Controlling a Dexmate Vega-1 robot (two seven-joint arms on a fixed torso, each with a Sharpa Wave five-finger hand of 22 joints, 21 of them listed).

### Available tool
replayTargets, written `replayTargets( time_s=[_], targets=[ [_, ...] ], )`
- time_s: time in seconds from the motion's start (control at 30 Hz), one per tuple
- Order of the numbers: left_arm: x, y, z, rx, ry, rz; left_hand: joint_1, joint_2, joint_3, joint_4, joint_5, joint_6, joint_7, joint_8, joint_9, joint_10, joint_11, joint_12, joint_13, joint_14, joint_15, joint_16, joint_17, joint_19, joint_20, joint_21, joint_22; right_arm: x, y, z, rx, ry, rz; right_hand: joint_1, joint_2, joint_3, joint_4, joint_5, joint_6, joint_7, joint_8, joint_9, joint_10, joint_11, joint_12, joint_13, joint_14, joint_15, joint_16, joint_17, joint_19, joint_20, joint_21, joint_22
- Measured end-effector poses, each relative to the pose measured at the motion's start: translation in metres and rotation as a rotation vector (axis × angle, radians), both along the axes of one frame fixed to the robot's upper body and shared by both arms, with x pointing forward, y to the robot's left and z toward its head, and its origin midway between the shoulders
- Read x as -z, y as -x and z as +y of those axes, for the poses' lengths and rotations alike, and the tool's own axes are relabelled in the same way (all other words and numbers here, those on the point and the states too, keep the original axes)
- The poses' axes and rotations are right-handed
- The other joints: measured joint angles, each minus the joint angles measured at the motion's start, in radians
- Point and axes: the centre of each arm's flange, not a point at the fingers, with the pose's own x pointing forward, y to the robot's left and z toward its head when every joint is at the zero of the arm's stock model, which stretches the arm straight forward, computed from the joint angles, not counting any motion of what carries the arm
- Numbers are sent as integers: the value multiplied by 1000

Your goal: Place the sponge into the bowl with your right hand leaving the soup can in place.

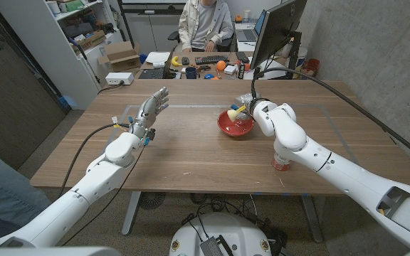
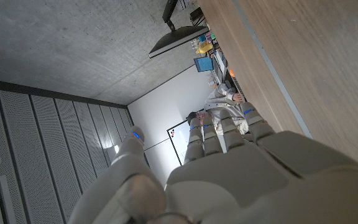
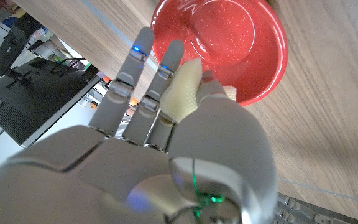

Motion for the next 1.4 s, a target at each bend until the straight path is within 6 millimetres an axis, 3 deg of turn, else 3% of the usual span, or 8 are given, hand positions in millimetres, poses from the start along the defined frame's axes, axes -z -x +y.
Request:
replayTargets(
  time_s=[0.83,1.4],
  targets=[
    [-1,10,0,-22,-15,5,17,-1,0,-8,0,0,0,0,0,0,0,0,0,0,0,0,0,0,0,0,0,11,-20,3,35,-4,12,-5,5,3,3,-2,0,0,3,-1,0,0,-4,0,0,0,-7,9,-4,4,0,0],
    [-1,13,-1,-21,-17,6,25,-9,4,-12,0,0,0,0,0,0,0,0,0,0,0,0,0,0,0,0,0,16,-26,23,17,28,22,-5,5,3,3,-2,0,0,0,0,0,0,-6,0,0,0,-15,14,-11,11,-4,0]
  ],
)
